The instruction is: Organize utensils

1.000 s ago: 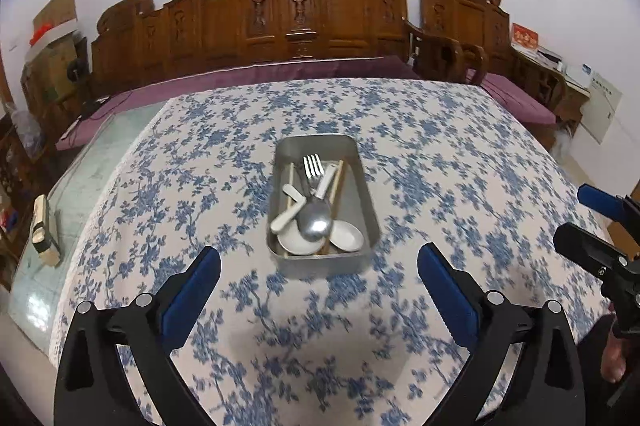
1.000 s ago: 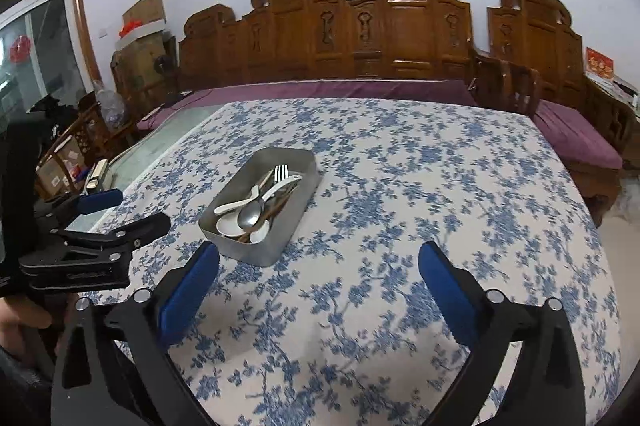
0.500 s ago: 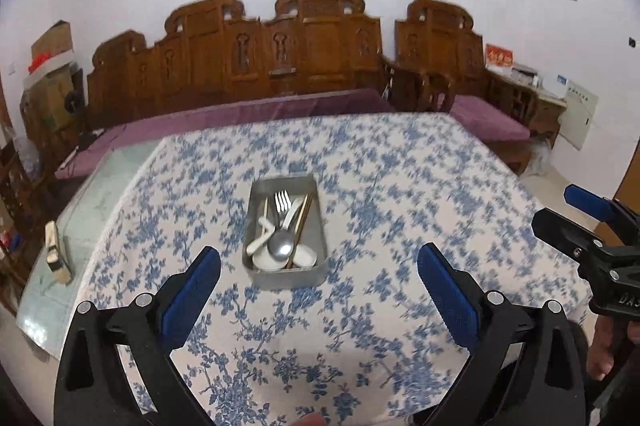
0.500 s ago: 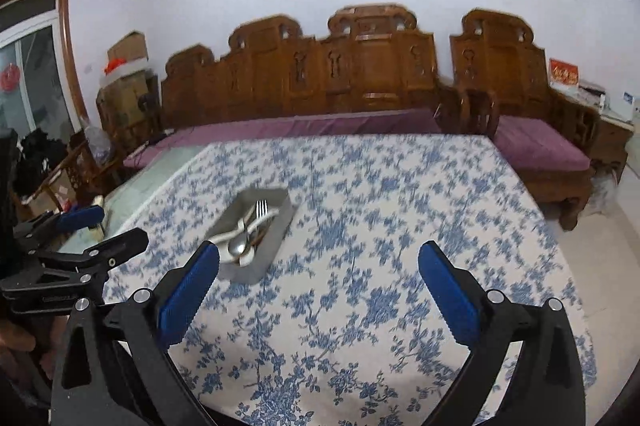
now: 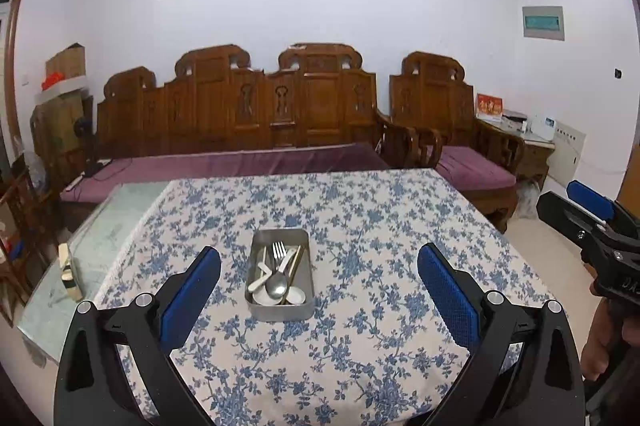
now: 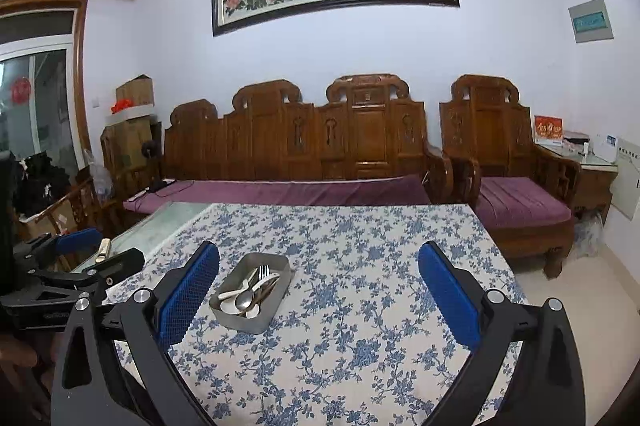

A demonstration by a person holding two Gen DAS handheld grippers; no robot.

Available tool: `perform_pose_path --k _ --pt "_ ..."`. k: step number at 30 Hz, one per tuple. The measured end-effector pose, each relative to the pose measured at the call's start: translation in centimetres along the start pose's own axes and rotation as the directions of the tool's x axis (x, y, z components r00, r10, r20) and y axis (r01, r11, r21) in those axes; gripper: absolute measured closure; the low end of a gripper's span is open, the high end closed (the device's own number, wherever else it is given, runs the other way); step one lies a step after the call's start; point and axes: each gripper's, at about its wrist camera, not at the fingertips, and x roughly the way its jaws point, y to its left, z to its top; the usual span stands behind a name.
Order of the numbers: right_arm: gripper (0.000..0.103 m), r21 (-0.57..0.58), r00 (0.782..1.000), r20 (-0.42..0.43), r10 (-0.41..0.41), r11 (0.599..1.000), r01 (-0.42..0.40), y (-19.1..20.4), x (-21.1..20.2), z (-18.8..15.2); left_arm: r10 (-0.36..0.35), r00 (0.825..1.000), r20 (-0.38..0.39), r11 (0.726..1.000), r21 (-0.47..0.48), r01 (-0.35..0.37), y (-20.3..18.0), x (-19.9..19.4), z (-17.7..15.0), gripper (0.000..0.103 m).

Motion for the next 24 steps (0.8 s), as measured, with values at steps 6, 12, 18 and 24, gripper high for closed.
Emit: perform_pose_path --k 6,12,18,24 --pt "0.003 0.003 1.0 0.001 0.003 1.0 -0.003 -0.05 -0.29 0.11 0.009 1.0 0.028 1.0 -0.002 -0.009 -0.13 -0.9 0.18 0.008" --pt "0.003 0.007 1.0 -0.008 -0.007 1.0 0.007 -0.04 -0.1 -0.06 0.026 0.999 0.031 1.0 -0.014 -0.026 -0.04 -0.84 0.09 0.008" --pt "0.003 0.008 1.0 -0.012 -0.01 1.0 0.011 -0.09 0.06 -0.13 0.041 0.999 0.03 0.999 -0.019 -0.04 0.16 -0.71 -0.01 0.008" --pt "0.003 0.009 1.0 -0.012 -0.01 1.0 0.01 -0.08 0.15 -0.14 0.04 0.999 0.028 0.999 -0.023 -0.04 0.27 -0.69 -0.11 0.008"
